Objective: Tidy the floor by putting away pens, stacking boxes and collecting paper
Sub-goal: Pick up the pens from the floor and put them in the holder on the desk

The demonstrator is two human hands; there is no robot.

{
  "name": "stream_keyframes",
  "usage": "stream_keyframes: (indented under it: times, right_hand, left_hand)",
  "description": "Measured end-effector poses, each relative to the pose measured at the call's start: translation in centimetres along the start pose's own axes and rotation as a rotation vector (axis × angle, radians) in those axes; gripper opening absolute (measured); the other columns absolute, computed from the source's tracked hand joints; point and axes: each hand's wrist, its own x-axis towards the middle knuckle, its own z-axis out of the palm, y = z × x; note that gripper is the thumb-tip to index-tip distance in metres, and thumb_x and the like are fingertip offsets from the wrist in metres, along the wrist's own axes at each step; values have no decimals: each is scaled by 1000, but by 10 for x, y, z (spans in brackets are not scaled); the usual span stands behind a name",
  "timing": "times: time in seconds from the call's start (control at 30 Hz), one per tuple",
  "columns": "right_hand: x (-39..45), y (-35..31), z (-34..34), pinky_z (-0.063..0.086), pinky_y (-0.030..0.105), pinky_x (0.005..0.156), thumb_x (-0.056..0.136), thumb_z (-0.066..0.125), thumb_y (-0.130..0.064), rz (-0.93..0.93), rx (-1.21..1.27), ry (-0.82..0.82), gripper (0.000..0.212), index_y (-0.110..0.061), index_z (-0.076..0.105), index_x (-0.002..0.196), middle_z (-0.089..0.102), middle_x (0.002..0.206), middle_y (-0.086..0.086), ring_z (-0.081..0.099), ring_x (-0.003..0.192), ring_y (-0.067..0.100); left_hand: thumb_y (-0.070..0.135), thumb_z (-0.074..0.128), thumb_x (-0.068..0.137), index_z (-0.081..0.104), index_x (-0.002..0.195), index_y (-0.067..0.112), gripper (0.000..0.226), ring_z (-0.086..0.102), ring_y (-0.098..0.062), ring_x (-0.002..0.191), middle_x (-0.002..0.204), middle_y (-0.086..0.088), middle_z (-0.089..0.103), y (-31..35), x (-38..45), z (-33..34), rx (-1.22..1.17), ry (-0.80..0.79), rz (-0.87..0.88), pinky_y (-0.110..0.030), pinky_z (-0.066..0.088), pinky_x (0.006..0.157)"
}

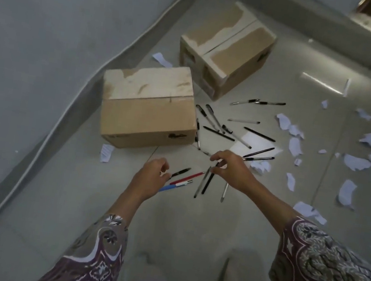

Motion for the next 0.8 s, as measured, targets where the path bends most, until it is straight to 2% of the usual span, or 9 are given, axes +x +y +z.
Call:
stream_keyframes:
  times: [0.1, 0.17, 0.3, 0.4, 0.63, 0.73, 0.8]
  right_hand:
    - [36, 32, 29, 46, 30, 80, 83, 67, -14, -57, -49, -13, 29, -7, 61, 110, 56, 116, 14, 54, 92, 19]
    - [57, 47, 42, 44, 29, 81, 83, 66, -14, -102, -96, -45, 30, -6, 60, 112, 55, 117, 15, 55, 96, 22]
    - [92, 74, 67, 39, 23, 76, 83, 66, -15, -211, -149, -64, 29, -8, 62, 111, 58, 112, 12, 55, 95, 20]
    - [108, 90, 81, 43, 24, 77, 83, 67, -15, -282, -156, -63, 29, -8, 62, 110, 59, 113, 10, 55, 91, 16]
    - [112, 119, 94, 43, 13, 69, 84, 65, -15, -369, -228, -103, 28, -9, 61, 111, 57, 113, 4, 59, 95, 17]
    - [102, 129, 89, 46, 18, 73, 84, 65, -15, -374, -249, -103, 27, -8, 61, 109, 58, 112, 5, 58, 89, 13]
    - [94, 135, 83, 48, 23, 76, 84, 65, -16, -364, -270, -105, 25, -9, 62, 107, 59, 112, 6, 60, 88, 14]
  left_hand:
    - [17, 55, 90, 57, 105, 6, 19, 57, -26, 97, 108, -12, 60, -32, 31, 34, 64, 26, 23, -39, 48, 85]
    - [18, 54, 90, 56, 108, 7, 21, 57, -26, 98, 110, -11, 59, -51, 52, 50, 111, 41, 29, -37, 47, 83]
    - [16, 54, 89, 55, 110, 9, 22, 56, -26, 96, 110, -11, 58, -83, 94, 88, 235, 73, 70, -32, 44, 77]
    - [15, 57, 87, 54, 110, 8, 25, 54, -26, 99, 111, -12, 54, -96, 123, 118, 309, 54, 101, -30, 40, 73]
    - [9, 57, 82, 53, 92, 6, 11, 48, -30, 103, 113, -14, 47, -104, 163, 159, 364, 77, 121, -37, 42, 81]
    - [10, 51, 87, 53, 100, 1, 16, 49, -34, 103, 113, -19, 51, -100, 170, 157, 382, 98, 144, -40, 42, 84]
    - [8, 43, 91, 45, 107, 1, 17, 53, -37, 98, 107, -21, 54, -93, 169, 153, 312, 89, 154, -39, 41, 76]
